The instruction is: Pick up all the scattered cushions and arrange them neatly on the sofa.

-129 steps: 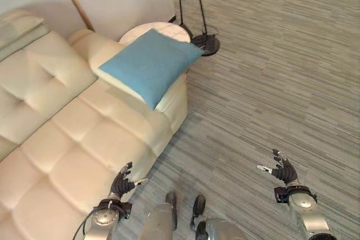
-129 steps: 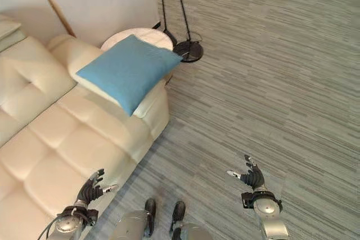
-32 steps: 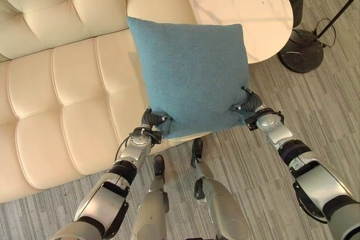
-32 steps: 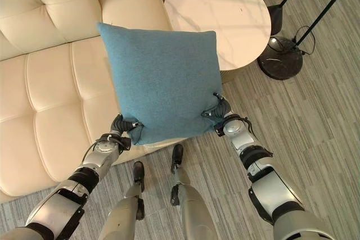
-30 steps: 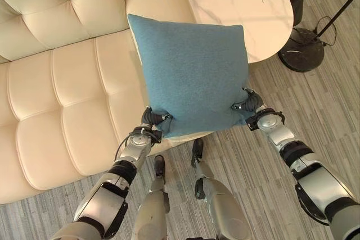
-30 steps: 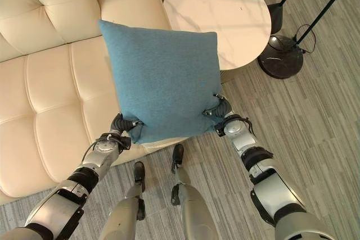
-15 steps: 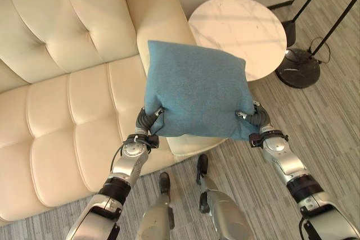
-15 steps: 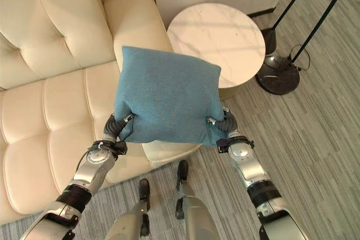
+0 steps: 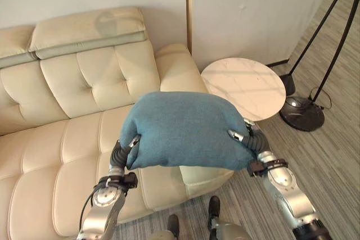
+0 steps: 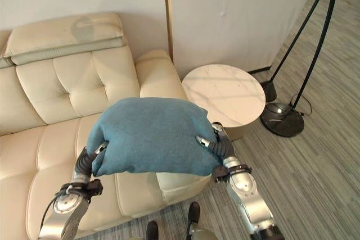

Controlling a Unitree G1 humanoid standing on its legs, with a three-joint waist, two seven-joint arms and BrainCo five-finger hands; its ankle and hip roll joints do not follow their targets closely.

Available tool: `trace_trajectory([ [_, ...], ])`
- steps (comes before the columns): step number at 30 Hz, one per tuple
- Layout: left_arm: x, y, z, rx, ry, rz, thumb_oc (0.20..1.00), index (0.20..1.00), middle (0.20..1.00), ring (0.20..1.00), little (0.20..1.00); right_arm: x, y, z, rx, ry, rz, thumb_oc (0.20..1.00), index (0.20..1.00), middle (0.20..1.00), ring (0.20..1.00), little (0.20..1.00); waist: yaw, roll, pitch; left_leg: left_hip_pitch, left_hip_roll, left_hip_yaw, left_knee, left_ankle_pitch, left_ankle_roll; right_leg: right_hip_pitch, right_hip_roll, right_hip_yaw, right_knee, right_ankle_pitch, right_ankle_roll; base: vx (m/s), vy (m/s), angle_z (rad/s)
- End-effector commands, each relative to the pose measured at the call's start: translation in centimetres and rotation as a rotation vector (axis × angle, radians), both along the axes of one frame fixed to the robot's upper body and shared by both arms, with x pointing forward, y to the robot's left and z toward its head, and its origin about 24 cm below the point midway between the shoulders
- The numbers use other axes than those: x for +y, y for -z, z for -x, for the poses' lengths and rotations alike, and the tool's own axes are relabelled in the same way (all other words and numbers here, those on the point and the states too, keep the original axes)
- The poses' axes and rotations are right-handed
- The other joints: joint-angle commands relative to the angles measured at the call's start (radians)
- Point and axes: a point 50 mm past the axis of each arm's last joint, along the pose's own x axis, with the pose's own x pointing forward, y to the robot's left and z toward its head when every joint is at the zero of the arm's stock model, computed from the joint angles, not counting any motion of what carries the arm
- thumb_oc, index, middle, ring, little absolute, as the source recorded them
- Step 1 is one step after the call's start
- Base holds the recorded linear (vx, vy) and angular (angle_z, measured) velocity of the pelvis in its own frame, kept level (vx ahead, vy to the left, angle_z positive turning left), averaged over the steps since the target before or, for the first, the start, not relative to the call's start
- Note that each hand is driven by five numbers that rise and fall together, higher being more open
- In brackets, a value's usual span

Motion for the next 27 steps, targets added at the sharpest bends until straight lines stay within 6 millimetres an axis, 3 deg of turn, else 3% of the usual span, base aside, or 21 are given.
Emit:
trace_trajectory([
  [1, -0.5, -5.2, -3.2, -0.281, 0.069, -0.085, 0.2, 0.2, 0.2, 0.2, 0.2, 2.5, -4.9, -1.4, -0.276, -0.094, -0.075, 0.2, 0.2, 0.2, 0.2, 0.2, 0.001, -0.018, -0.009, -0.019, 0.0, 0.007, 0.029, -0.062, -0.01, -0.014, -0.065, 0.069, 0.111, -0.108, 0.148, -0.53, 0.041, -0.2],
  [2, -0.7, -6.0, -3.9, -0.311, 0.097, -0.104, 0.2, 0.2, 0.2, 0.2, 0.2, 1.8, -4.5, -1.6, -0.265, -0.05, -0.046, 0.2, 0.2, 0.2, 0.2, 0.2, 0.001, -0.008, 0.031, -0.106, 0.003, -0.018, 0.074, -0.031, 0.004, -0.04, -0.006, 0.163, 0.284, -0.226, 0.123, -0.38, 0.035, -0.15],
  [5, -0.7, -6.3, -4.1, -0.321, 0.108, -0.107, 0.2, 0.2, 0.2, 0.2, 0.2, 1.3, -4.4, -1.6, -0.26, -0.036, -0.036, 0.2, 0.2, 0.2, 0.2, 0.2, 0.005, -0.005, 0.027, -0.138, 0.008, -0.029, 0.083, -0.015, 0.005, -0.044, 0.008, 0.171, 0.346, -0.259, 0.109, -0.28, -0.032, 0.27],
  [6, -0.5, -6.6, -4.2, -0.328, 0.106, -0.119, 0.2, 0.2, 0.2, 0.2, 0.2, 0.6, -4.0, -1.5, -0.248, -0.005, -0.027, 0.2, 0.2, 0.2, 0.2, 0.2, 0.017, 0.002, 0.027, -0.174, 0.015, -0.054, 0.085, 0.014, 0.002, -0.023, 0.02, 0.175, 0.47, -0.307, 0.091, -0.24, -0.169, 0.52],
  [8, -0.4, -6.7, -4.3, -0.332, 0.102, -0.122, 0.2, 0.2, 0.2, 0.2, 0.2, 0.3, -3.9, -1.4, -0.243, 0.01, -0.031, 0.2, 0.2, 0.2, 0.2, 0.2, 0.024, -0.001, 0.018, -0.2, 0.015, -0.069, 0.086, 0.031, -0.003, -0.001, 0.027, 0.191, 0.471, -0.303, 0.09, -0.22, -0.226, 0.5],
  [9, -0.1, -6.8, -4.1, -0.335, 0.085, -0.112, 0.2, 0.2, 0.2, 0.2, 0.2, -0.3, -3.9, -1.5, -0.243, 0.041, -0.027, 0.2, 0.2, 0.2, 0.2, 0.2, 0.049, -0.018, 0.01, -0.247, 0.015, -0.094, 0.091, 0.061, -0.025, 0.113, 0.035, 0.213, 0.349, -0.367, 0.066, -0.18, -0.293, 0.54],
  [10, 0.0, -6.8, -4.0, -0.335, 0.079, -0.106, 0.2, 0.2, 0.2, 0.2, 0.2, -0.5, -4.0, -1.7, -0.248, 0.054, -0.023, 0.2, 0.2, 0.2, 0.2, 0.2, 0.061, -0.022, 0.004, -0.273, 0.024, -0.096, 0.091, 0.088, -0.048, 0.146, 0.047, 0.213, 0.282, -0.383, 0.054, -0.25, -0.417, 0.47],
  [13, -0.3, -6.6, -3.9, -0.334, 0.088, -0.079, 0.2, 0.2, 0.2, 0.2, 0.2, -1.7, -4.4, -1.5, -0.266, 0.096, -0.006, 0.2, 0.2, 0.2, 0.2, 0.2, 0.062, -0.009, 0.007, -0.341, 0.047, -0.103, 0.092, 0.147, -0.108, 0.177, 0.086, 0.193, 0.146, -0.385, 0.023, -0.2, -0.253, 0.22],
  [15, -0.6, -6.6, -4.0, -0.339, 0.097, -0.07, 0.2, 0.2, 0.2, 0.2, 0.2, -2.2, -4.4, -1.5, -0.266, 0.112, 0.01, 0.2, 0.2, 0.2, 0.2, 0.2, 0.053, -0.004, 0.015, -0.359, 0.053, -0.086, 0.091, 0.153, -0.116, 0.166, 0.09, 0.174, 0.133, -0.37, 0.021, -0.25, -0.123, 0.75],
  [17, -1.6, -7.0, -4.3, -0.359, 0.147, -0.059, 0.2, 0.2, 0.2, 0.2, 0.2, -3.0, -4.2, -1.3, -0.251, 0.131, 0.041, 0.2, 0.2, 0.2, 0.2, 0.2, 0.012, -0.012, 0.023, -0.346, 0.048, 0.005, 0.162, 0.076, -0.07, 0.14, 0.063, 0.112, 0.106, -0.329, 0.028, -0.4, -0.12, 0.75],
  [23, -2.9, -7.0, -4.6, -0.363, 0.208, -0.034, 0.2, 0.2, 0.2, 0.2, 0.2, -3.4, -4.2, -0.7, -0.253, 0.127, 0.057, 0.2, 0.2, 0.2, 0.2, 0.2, -0.041, -0.05, 0.002, -0.237, 0.017, 0.068, 0.318, -0.123, -0.03, 0.121, 0.019, 0.022, 0.06, -0.281, 0.034, -0.13, -0.045, 0.93],
  [27, -3.6, -6.7, -4.8, -0.348, 0.234, -0.031, 0.2, 0.2, 0.2, 0.2, 0.2, -3.9, -4.2, -0.4, -0.255, 0.148, 0.047, 0.2, 0.2, 0.2, 0.2, 0.2, -0.078, -0.04, -0.024, -0.148, 0.04, 0.132, 0.224, -0.119, -0.037, 0.12, 0.02, -0.044, 0.044, -0.28, 0.042, 0.03, 0.037, 1.0],
])
